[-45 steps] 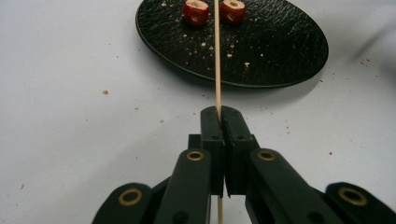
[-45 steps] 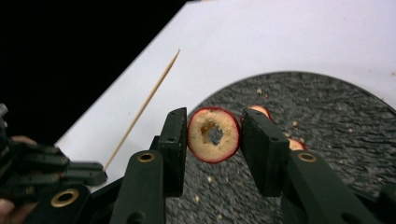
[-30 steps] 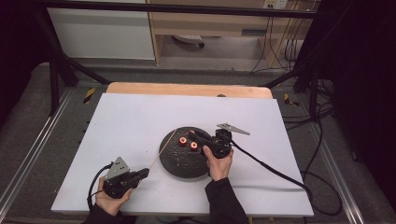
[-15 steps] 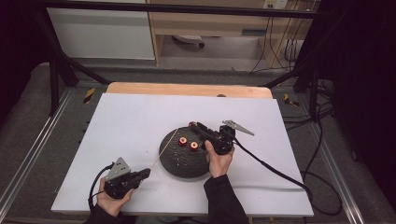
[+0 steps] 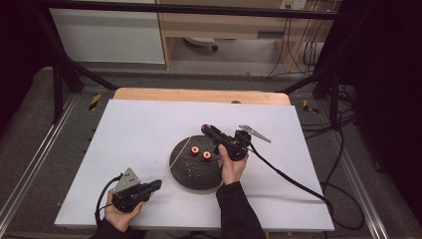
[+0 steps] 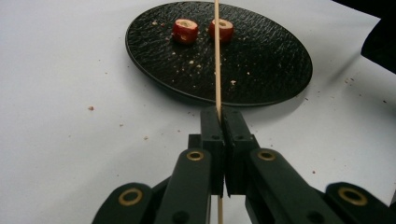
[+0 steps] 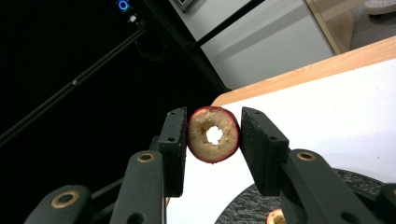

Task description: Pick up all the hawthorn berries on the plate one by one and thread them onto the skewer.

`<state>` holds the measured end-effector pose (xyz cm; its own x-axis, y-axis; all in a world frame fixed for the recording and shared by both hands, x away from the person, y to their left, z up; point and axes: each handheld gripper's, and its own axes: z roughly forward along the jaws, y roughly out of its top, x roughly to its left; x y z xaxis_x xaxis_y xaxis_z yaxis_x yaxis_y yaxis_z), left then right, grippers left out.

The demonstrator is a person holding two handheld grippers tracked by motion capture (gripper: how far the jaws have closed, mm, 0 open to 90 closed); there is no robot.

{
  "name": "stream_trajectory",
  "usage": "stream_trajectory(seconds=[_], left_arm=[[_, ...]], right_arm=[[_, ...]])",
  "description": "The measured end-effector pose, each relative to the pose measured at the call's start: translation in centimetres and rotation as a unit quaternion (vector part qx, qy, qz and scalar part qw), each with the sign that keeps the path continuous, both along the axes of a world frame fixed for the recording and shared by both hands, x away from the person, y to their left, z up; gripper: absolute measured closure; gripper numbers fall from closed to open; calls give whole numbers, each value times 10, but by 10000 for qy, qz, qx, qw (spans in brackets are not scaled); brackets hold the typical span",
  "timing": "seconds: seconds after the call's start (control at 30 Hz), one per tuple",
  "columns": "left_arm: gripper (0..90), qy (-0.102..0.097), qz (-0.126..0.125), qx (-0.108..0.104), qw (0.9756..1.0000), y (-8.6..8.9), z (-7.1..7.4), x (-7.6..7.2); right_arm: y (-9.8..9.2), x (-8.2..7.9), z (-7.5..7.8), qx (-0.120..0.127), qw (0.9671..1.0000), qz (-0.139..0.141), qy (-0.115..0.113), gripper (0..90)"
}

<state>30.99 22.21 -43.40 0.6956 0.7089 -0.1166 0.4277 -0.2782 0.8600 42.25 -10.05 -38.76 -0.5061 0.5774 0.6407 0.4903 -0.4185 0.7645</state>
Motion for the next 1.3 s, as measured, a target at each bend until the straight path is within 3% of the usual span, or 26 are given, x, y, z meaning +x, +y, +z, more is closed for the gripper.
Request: stream_trajectory(seconds=[0.13,0.57,0.93,1.3], left_arm=[[881,-16,-17,-57,10000,-2,0,0],[881,25,-17,-187,9998,-10,-1,1],[881,32,-12,-262,9997,-16,-2,1],[881,62,47,-336,9994,-20,-3,2]], right_arm=[[5,1,0,15,10000,30,-29,627],[14,2,-8,505,9987,-27,-73,628],[19,-1,-15,673,9975,-124,-192,628],[22,-2,-20,739,9971,-74,-153,629]])
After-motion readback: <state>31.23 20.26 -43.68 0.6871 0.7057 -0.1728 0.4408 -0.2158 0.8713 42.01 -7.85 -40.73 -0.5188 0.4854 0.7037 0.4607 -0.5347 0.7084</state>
